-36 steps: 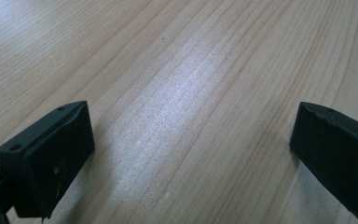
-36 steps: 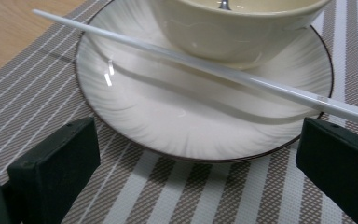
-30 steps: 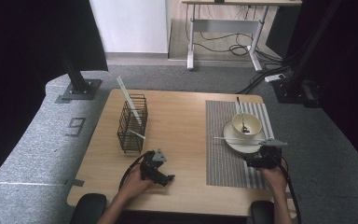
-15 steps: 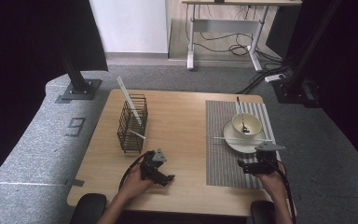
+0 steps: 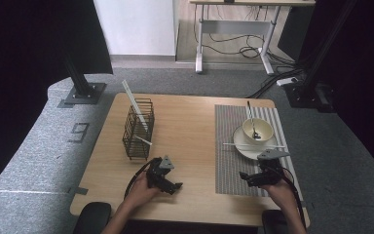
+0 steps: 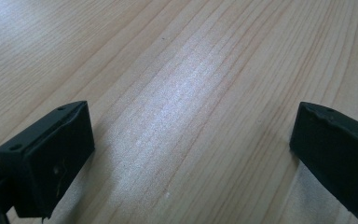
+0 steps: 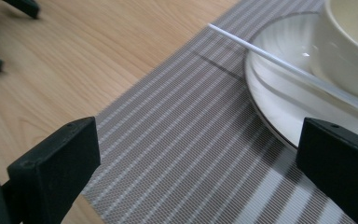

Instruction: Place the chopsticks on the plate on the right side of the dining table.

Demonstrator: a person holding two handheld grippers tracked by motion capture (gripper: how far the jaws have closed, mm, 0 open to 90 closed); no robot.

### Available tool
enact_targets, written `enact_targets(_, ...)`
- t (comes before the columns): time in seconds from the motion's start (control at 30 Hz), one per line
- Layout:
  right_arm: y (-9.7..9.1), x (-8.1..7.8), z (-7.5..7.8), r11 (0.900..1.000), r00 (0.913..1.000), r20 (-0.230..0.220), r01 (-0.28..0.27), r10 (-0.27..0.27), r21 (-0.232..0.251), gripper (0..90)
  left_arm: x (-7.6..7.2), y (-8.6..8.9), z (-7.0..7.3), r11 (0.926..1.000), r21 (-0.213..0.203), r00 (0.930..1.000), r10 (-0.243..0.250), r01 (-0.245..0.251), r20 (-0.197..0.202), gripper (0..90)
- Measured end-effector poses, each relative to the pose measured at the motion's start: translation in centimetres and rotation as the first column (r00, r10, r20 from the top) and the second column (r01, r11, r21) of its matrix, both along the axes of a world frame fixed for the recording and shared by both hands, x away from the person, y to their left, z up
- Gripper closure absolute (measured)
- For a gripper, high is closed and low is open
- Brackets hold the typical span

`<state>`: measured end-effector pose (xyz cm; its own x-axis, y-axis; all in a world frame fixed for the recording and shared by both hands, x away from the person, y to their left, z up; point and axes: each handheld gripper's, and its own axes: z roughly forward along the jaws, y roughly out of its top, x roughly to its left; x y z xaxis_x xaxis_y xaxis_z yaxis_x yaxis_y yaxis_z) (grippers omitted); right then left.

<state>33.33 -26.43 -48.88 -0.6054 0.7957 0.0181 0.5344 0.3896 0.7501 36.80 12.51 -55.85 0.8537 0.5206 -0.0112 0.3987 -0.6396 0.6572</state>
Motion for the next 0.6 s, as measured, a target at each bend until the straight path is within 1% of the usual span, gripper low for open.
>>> enact_targets(0.17, 1.3, 0.1, 0.8, 0.9991, 0.9991, 0.002, -0.042, 0.042, 0.007, 0.0, 0.0, 0.0, 0.0, 1.0000, 0.000, 1.0000, 0.000, 0.000, 0.000, 0.0)
enact_targets(0.33, 2.4, 0.5, 1.5, 0.9974, 0.9976, 0.000, -0.070, 0.070, 0.019, 0.0, 0.0, 0.0, 0.0, 1.0000, 0.000, 1.0000, 0.001, -0.001, 0.000, 0.0)
enact_targets(0.43, 3.2, 0.7, 1.9, 0.9956, 0.9957, -0.010, -0.092, 0.092, 0.015, 0.0, 0.0, 0.0, 0.0, 1.0000, -0.001, 1.0000, 0.001, -0.001, -0.001, 0.0)
enact_targets(0.5, 3.7, 0.9, 2.3, 0.9941, 0.9942, -0.015, -0.107, 0.107, 0.020, 0.0, 0.0, 0.0, 0.0, 1.0000, 0.002, 1.0000, -0.001, 0.001, -0.001, 0.0)
enact_targets(0.6, 4.4, 1.2, 2.9, 0.9921, 0.9922, -0.013, -0.124, 0.124, 0.022, 0.0, 0.0, 0.0, 0.0, 1.0000, 0.001, 1.0000, 0.000, 0.000, -0.001, 0.0)
